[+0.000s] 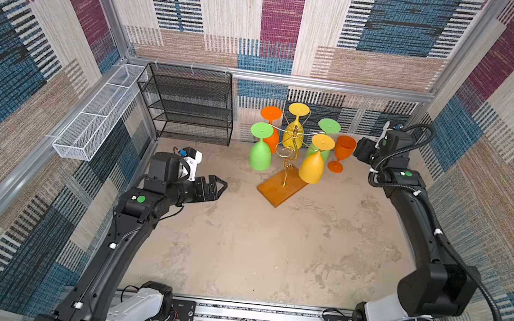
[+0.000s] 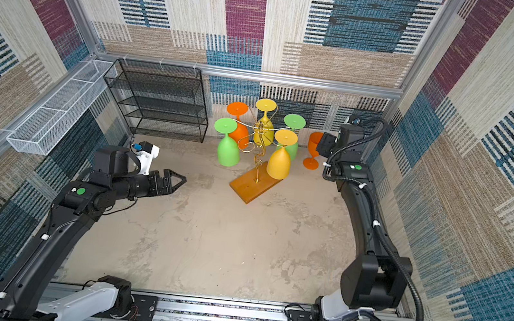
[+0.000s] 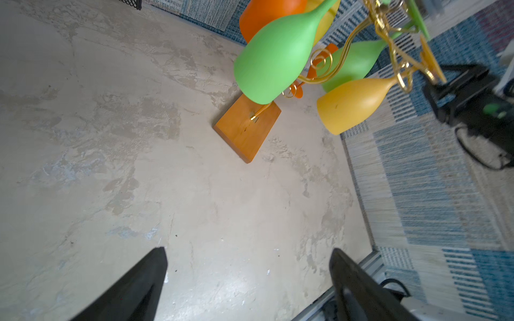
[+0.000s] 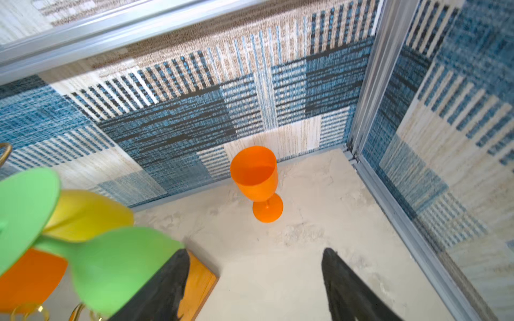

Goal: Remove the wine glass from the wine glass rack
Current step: 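Release the orange glass upright on the table and raise the right gripper, then reach the left gripper to the green glass's foot while the right arm withdraws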

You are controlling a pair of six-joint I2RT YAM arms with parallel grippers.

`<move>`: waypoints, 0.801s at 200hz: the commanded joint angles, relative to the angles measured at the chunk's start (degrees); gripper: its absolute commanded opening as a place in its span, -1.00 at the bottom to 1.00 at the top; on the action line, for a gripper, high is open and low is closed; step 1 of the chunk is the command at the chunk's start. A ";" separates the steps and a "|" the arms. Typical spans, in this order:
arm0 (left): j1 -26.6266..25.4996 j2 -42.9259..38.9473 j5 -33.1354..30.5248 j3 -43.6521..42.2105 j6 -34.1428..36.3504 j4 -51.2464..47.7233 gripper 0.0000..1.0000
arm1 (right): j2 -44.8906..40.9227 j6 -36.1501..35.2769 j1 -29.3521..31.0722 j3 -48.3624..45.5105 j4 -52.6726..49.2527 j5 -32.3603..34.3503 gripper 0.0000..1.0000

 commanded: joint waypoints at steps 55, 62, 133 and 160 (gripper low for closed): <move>-2.89 9.49 1.00 3.96 -34.98 24.10 0.72 | -27.71 4.15 5.37 -35.81 19.85 -4.09 0.46; -3.55 11.75 0.40 5.48 -36.45 25.52 0.71 | -30.01 3.83 6.03 -39.63 21.97 -4.02 0.45; -8.27 30.72 -6.03 23.10 -47.96 31.36 0.53 | -51.30 -5.02 10.16 -61.41 43.14 -17.47 0.29; -9.17 33.66 -8.01 26.53 -49.16 30.42 0.45 | -53.08 -7.86 13.85 -63.16 47.67 -20.77 0.28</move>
